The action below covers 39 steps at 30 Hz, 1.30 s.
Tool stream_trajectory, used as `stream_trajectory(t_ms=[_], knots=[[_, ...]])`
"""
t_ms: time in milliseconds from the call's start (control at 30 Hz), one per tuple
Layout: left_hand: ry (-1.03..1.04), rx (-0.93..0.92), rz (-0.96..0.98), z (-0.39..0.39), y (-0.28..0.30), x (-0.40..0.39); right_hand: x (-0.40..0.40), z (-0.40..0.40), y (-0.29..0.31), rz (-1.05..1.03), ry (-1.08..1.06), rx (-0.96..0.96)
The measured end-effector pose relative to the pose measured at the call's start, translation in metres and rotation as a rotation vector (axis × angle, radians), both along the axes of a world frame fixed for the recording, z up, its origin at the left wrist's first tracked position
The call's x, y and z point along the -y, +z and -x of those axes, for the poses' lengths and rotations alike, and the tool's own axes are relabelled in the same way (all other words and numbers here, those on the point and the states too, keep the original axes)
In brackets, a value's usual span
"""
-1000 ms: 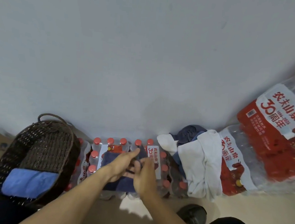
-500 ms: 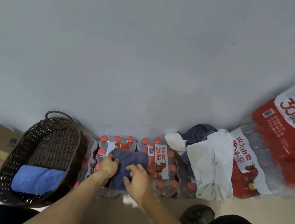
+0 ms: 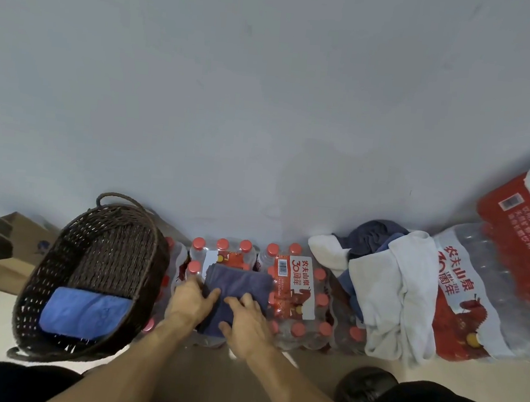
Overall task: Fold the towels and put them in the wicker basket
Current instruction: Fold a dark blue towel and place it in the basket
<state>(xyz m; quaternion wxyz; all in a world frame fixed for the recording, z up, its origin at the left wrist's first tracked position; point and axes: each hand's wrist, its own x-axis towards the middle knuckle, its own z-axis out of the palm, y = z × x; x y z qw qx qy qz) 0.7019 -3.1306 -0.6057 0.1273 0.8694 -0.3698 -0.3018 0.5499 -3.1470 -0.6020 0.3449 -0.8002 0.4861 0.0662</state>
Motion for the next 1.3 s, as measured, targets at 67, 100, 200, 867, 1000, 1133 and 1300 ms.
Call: stream_trajectory(t_ms=[67, 100, 200, 867, 1000, 1133, 1300], knots=[[-0.102, -0.011, -0.111, 0.003, 0.001, -0.002, 0.001, 0.001, 0.002, -0.048, -0.007, 0.008], [-0.136, -0.029, -0.155, 0.004, 0.001, -0.004, 0.002, 0.002, 0.003, -0.083, -0.01, 0.01], [-0.164, -0.132, -0.176, 0.002, 0.0, -0.015, 0.005, 0.006, 0.007, -0.178, 0.013, 0.016], [-0.778, -0.219, 0.55, 0.002, 0.203, 0.01, 0.071, 0.058, 0.187, 0.146, 0.317, 0.2], [-0.62, -0.467, 0.541, 0.003, 0.189, 0.004, 0.064, 0.085, 0.185, -0.081, 0.245, 0.251], [-0.671, -0.525, 0.402, 0.003, 0.17, 0.003, 0.063, 0.102, 0.172, -0.552, 0.078, 0.214], [-0.707, -0.593, 0.172, 0.011, 0.153, 0.008, 0.072, 0.119, 0.153, -0.817, -0.037, 0.169]])
